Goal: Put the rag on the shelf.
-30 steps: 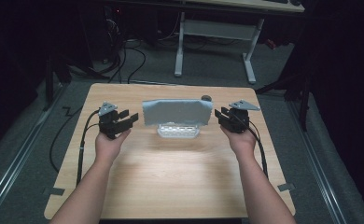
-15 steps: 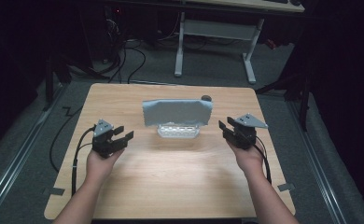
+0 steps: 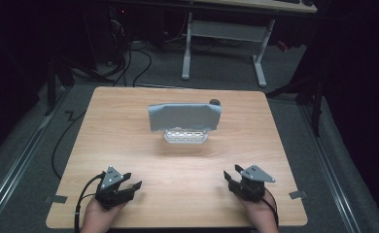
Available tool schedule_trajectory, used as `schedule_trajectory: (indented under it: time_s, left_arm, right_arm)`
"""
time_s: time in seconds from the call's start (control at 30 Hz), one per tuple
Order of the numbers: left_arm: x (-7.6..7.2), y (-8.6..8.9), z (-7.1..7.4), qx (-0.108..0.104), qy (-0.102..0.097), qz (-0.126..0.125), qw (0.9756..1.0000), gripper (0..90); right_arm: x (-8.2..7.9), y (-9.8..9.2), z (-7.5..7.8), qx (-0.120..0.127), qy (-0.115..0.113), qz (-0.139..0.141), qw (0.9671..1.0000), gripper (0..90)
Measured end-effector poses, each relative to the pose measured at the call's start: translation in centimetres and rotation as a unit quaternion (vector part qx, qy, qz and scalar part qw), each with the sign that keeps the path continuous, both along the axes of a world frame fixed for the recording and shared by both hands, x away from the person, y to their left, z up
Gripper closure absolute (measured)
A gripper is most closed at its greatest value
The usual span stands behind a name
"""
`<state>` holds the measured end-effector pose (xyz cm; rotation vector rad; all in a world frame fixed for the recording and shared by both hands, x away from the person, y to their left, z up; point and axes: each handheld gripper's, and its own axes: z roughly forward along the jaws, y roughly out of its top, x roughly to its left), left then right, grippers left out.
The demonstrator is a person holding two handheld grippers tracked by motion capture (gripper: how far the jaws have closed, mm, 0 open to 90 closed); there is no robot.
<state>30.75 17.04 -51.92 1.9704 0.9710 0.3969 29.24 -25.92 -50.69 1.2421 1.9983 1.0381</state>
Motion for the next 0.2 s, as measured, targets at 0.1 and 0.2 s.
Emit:
schedule_trajectory:
  time_s: [0.1,0.2]
  left_arm:
    - [0.12,-0.16,0.02,0.002,0.004,-0.004,1.0,44.0]
    - [0.32,0.1,-0.06,-0.006,0.011,-0.003,0.9999,43.3]
  right_arm:
    - [-0.86,0.47,-0.22,-0.027,0.01,0.021,0.9994,47.5]
    - [-0.55,0.42,-0.45,-0.009,0.024,0.018,0.9995,45.4]
